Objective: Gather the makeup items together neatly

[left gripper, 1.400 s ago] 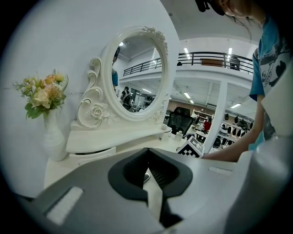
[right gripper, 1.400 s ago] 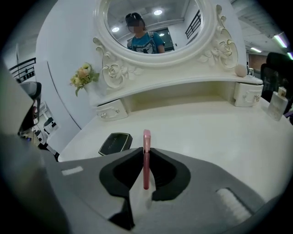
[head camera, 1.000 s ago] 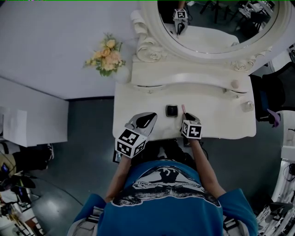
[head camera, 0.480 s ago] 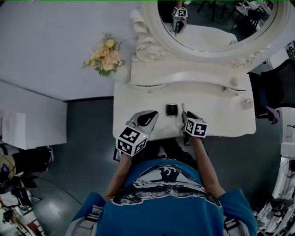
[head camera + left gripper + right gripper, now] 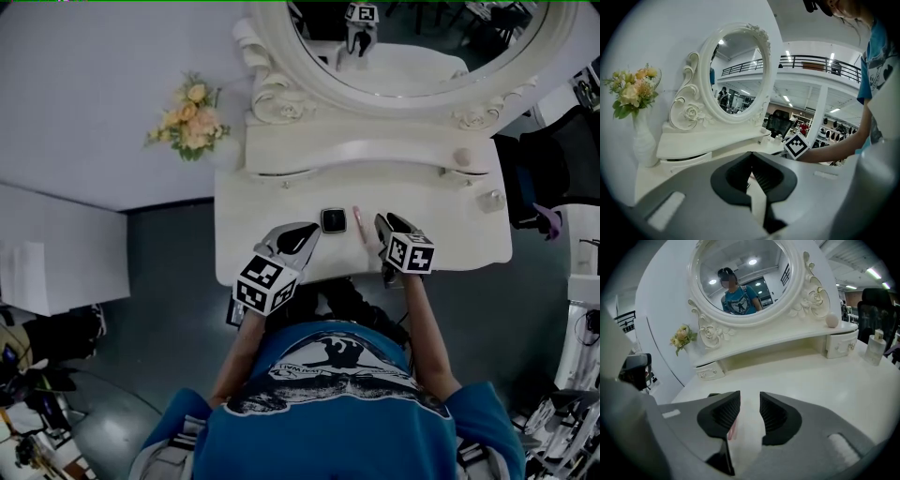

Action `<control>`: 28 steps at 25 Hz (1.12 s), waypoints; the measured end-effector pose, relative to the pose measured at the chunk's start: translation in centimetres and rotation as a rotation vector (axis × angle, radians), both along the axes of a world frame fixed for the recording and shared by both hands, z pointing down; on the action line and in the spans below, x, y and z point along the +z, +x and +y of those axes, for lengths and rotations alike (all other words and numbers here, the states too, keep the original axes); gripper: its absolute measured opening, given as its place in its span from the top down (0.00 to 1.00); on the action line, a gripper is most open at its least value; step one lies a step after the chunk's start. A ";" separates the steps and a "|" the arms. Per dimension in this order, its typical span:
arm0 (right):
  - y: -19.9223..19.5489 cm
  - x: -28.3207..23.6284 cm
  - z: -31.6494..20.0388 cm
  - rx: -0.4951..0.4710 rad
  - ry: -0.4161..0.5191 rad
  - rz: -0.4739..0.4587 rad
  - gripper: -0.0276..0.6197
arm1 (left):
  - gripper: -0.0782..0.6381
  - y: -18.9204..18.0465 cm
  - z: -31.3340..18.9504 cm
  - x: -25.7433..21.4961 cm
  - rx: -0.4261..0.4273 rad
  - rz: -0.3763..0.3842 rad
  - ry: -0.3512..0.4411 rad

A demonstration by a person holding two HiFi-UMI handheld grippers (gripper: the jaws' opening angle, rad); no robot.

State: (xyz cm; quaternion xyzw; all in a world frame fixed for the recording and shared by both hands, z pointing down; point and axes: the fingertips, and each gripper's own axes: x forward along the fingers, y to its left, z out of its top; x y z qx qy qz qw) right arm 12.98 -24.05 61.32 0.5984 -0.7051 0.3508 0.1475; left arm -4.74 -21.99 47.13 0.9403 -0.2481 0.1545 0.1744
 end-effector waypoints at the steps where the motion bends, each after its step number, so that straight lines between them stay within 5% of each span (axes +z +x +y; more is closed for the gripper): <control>1: 0.7 -0.3 -0.1 -0.008 0.006 0.009 0.75 | 0.87 0.3 0.0 0.0 0.002 0.003 -0.001; 14: 16.6 -4.8 -2.9 0.063 0.085 0.158 0.75 | 0.87 8.0 0.1 -0.1 0.060 0.009 -0.003; 19: 21.5 -6.9 -5.4 0.000 0.110 0.306 0.73 | 0.87 10.6 -0.2 -0.2 0.051 0.005 0.009; 28: 25.6 -8.2 -10.0 -0.106 0.124 0.382 0.73 | 0.87 13.1 -0.9 0.0 -0.014 0.002 0.004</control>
